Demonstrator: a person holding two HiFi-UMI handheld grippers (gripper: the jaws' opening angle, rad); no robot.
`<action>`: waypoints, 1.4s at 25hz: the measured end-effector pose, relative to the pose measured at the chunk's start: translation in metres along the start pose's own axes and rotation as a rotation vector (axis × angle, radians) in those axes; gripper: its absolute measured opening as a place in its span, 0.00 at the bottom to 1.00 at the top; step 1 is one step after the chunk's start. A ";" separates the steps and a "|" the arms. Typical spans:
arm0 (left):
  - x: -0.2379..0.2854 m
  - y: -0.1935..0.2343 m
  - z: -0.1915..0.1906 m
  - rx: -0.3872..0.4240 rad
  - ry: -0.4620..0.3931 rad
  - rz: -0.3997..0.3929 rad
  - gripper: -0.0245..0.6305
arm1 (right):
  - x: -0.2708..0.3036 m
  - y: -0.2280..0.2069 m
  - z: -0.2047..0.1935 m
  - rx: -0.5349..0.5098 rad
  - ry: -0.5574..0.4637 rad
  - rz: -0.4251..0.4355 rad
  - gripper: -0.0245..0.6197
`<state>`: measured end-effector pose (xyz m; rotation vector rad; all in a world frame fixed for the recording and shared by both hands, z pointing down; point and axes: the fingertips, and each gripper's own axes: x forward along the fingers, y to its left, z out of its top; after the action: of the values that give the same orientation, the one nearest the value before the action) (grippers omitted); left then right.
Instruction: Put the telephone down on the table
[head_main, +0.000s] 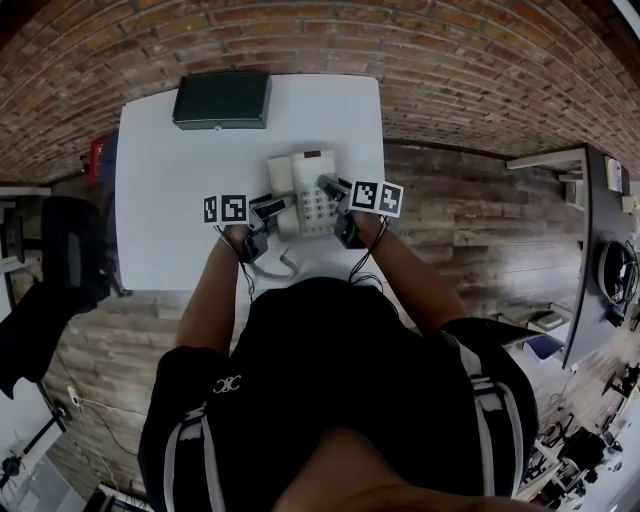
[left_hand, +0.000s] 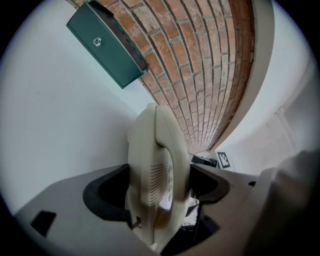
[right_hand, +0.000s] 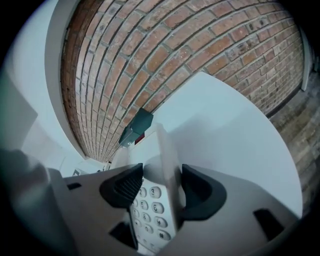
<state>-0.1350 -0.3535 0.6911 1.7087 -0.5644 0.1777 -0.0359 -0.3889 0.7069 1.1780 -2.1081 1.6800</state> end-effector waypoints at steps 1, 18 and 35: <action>0.001 0.002 -0.001 -0.001 0.004 0.002 0.61 | 0.001 -0.002 -0.001 0.004 0.003 0.000 0.38; -0.016 0.009 0.018 0.083 -0.153 0.029 0.61 | -0.005 0.002 0.005 -0.034 -0.107 0.064 0.38; -0.158 -0.100 0.105 0.636 -0.742 0.554 0.04 | -0.121 0.141 0.090 -0.752 -0.642 -0.071 0.04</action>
<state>-0.2459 -0.3999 0.5134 2.1820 -1.6752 0.1129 -0.0236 -0.4092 0.5020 1.5823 -2.6167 0.3594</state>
